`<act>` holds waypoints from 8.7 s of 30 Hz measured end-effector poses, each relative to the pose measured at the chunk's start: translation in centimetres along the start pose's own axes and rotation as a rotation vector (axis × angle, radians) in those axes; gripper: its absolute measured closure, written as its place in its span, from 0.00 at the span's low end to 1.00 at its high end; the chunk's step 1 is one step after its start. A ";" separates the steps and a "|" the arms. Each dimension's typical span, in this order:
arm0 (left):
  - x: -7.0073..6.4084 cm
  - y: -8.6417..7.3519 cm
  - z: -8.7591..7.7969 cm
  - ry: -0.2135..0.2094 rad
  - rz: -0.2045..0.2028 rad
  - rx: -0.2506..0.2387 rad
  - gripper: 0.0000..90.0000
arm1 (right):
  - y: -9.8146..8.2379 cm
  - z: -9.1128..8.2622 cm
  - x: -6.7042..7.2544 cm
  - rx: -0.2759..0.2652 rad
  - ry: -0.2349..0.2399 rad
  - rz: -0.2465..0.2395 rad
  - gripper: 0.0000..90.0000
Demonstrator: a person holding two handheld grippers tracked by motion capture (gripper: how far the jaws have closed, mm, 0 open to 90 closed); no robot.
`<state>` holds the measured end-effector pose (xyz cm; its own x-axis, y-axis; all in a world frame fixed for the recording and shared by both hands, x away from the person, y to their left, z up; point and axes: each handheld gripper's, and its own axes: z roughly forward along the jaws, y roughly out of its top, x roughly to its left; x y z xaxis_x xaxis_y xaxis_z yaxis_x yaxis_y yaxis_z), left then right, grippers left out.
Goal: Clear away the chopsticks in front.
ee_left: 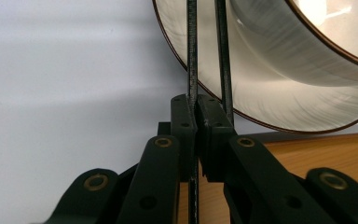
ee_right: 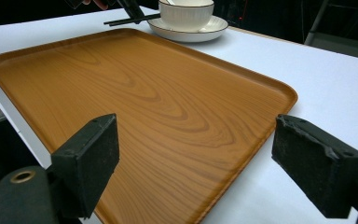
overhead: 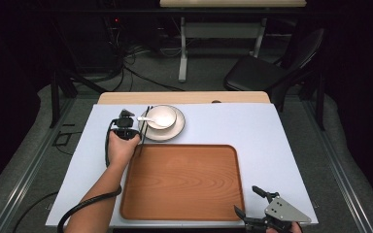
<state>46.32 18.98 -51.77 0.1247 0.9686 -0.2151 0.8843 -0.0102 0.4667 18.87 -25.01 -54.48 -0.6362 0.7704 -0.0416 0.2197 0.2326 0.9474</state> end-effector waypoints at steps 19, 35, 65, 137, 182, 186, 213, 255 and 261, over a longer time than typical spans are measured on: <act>2.7 -2.1 -4.2 -0.085 -0.064 -0.110 0.95 | 0.0 0.0 0.0 0.001 -0.004 0.004 0.16; 4.7 -7.8 -10.5 -0.195 -0.036 -0.234 0.95 | 0.0 0.2 0.2 0.005 -0.010 0.010 0.16; -1.5 -16.3 -7.5 -0.262 0.134 -0.089 0.95 | 0.0 0.1 0.2 0.005 -0.011 0.007 0.16; 0.7 -9.7 -9.0 -0.049 0.262 -0.373 0.39 | 0.0 0.2 0.2 0.010 -0.003 0.006 0.16; 0.8 -4.2 -1.7 -0.118 0.188 -0.271 0.61 | 0.0 0.2 0.1 0.012 0.000 0.008 0.16; 0.8 -4.1 -1.4 -0.137 0.162 -0.247 0.66 | 0.0 0.2 0.1 0.012 -0.001 0.008 0.16; -0.1 -3.5 0.1 -0.102 0.048 -0.164 0.92 | 0.0 0.1 0.1 0.008 0.004 0.013 0.16; 3.7 -6.0 -7.8 -0.106 0.019 -0.353 0.95 | 0.0 0.3 0.1 0.007 0.000 0.009 0.16; 3.0 -7.7 -9.6 -0.139 0.065 -0.374 0.96 | 0.1 0.4 0.2 0.011 0.002 0.009 0.16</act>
<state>35.59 24.39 -47.77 0.2571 0.9260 -0.2765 0.6510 0.0455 0.7577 19.07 -24.64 -54.56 -0.6353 0.7716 -0.0323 0.2335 0.2318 0.9443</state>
